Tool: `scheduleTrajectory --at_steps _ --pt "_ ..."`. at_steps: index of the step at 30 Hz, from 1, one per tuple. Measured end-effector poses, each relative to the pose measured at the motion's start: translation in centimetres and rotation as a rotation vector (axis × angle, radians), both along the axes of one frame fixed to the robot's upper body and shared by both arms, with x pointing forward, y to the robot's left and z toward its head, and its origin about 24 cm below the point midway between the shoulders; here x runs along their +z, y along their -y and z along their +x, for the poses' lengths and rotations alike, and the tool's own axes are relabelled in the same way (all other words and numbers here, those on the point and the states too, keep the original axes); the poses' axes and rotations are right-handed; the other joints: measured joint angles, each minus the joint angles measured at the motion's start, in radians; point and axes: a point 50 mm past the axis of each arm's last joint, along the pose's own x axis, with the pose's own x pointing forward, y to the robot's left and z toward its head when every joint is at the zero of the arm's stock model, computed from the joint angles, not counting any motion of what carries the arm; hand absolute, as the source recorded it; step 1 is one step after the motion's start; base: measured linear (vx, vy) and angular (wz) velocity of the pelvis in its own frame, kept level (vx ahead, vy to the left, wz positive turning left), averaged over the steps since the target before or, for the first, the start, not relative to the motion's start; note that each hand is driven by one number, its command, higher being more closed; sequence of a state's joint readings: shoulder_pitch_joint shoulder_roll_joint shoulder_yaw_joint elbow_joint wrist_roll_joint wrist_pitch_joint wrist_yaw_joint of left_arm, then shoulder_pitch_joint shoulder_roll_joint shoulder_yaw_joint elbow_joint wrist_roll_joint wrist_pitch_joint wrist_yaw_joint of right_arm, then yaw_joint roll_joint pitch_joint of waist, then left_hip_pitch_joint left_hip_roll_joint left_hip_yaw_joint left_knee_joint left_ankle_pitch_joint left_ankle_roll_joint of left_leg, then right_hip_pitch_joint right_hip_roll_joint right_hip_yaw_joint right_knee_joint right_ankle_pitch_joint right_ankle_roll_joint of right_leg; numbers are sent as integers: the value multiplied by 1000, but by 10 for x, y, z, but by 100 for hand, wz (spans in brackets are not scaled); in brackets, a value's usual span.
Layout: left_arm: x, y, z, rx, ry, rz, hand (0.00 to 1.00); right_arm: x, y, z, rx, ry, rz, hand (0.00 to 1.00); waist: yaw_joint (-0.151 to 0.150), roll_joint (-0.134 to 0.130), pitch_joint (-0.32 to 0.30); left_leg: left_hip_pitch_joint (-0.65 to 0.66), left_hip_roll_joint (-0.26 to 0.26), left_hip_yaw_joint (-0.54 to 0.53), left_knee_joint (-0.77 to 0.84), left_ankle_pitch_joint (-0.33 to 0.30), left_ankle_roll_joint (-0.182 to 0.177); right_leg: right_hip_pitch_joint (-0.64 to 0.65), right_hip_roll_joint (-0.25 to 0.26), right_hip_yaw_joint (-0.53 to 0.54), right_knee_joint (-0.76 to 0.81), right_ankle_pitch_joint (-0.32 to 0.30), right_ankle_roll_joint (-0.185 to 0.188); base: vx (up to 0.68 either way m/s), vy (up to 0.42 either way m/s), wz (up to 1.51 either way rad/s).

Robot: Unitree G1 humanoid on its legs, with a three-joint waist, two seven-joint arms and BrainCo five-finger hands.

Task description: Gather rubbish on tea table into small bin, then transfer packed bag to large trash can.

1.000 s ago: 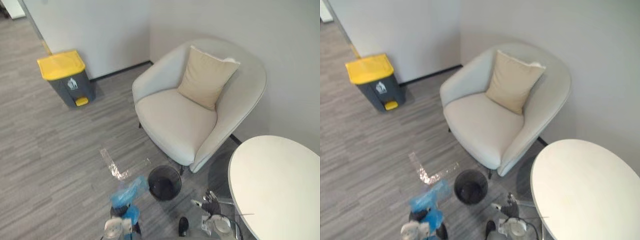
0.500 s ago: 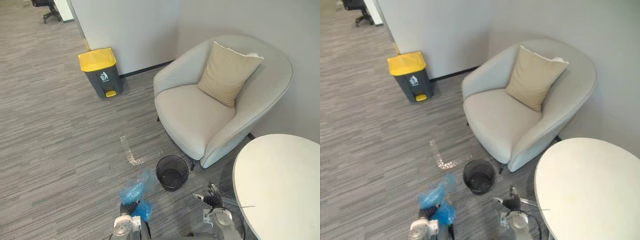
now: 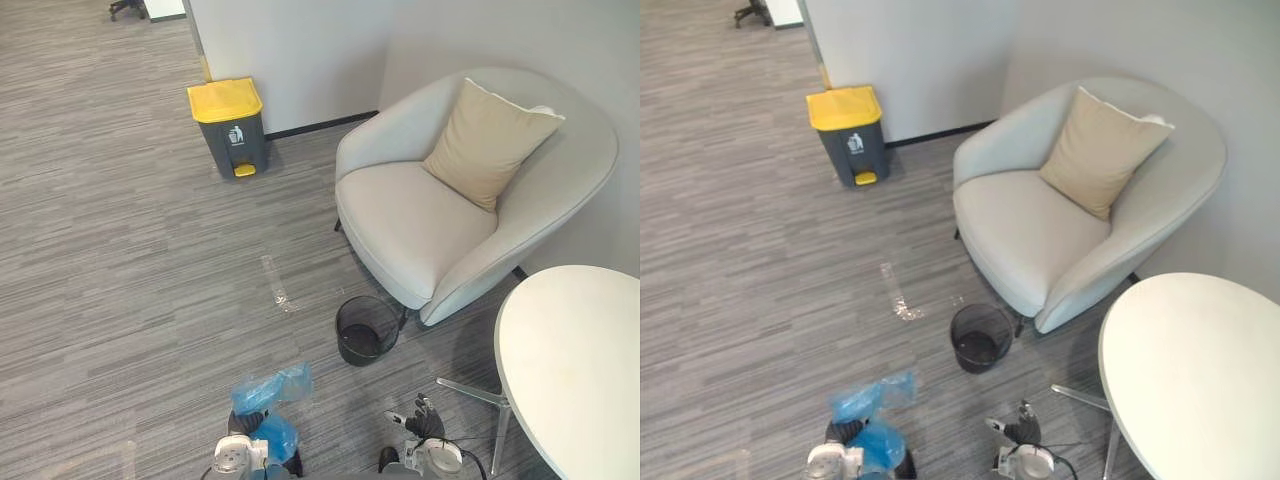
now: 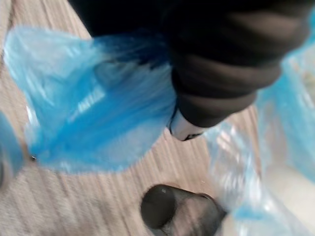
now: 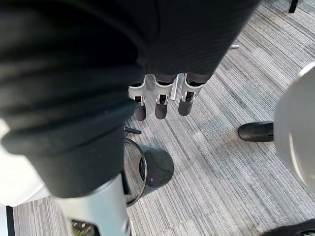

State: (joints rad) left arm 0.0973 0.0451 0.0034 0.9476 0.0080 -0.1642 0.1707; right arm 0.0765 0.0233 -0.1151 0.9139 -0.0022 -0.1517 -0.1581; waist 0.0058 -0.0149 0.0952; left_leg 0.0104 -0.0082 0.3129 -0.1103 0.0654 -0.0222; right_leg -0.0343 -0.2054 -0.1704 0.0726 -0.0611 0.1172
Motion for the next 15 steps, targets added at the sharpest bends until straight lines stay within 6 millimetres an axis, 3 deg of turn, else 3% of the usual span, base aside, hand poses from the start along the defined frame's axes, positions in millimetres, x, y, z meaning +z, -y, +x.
scheduleTrajectory --at_steps 2,6,7,8,9,10,12,15 --pt "-1 -3 -2 11 -7 3 100 -1 0 1 4 -8 0 0 1 -2 0 6 -1 -15 0 1 1 1 -5 -18 18 -18 2 -68 -10 28" --pt "-1 -9 -5 22 -14 15 100 0 8 1 3 -10 -22 0 3 -37 -7 9 -57 -50 5 -25 30 2 -82 -67 131 -97 56 34 67 46" --pt "-1 -8 -5 24 -12 13 100 0 10 1 0 -6 -24 0 2 -41 -7 12 -71 -89 0 -44 42 -8 -104 -63 205 -84 61 100 76 56" --pt "-1 -7 -3 39 -8 5 100 2 10 4 -2 3 -25 0 3 -33 6 23 -72 -115 3 -52 51 -43 -109 -33 308 -60 44 103 95 60" --pt "-1 -7 -4 63 -7 -3 100 2 9 5 -2 10 -23 0 -1 -16 15 29 -59 -138 24 -60 60 -96 -100 8 437 -12 10 120 102 73" --pt "0 -10 -4 81 -3 -2 100 4 10 6 -6 21 -22 0 -2 6 27 26 -31 -174 68 -85 69 -162 -56 68 525 -45 -8 142 88 75" --pt "-1 -15 -7 114 -9 1 100 5 7 6 -7 32 -14 0 1 -2 34 28 -4 -221 101 -114 79 -192 31 96 498 -111 -11 192 45 79" --pt "0 -18 -6 138 -6 2 100 3 2 1 -30 28 4 0 -6 -18 31 44 -20 -307 135 -164 77 -201 116 140 418 -122 -12 222 -14 92"
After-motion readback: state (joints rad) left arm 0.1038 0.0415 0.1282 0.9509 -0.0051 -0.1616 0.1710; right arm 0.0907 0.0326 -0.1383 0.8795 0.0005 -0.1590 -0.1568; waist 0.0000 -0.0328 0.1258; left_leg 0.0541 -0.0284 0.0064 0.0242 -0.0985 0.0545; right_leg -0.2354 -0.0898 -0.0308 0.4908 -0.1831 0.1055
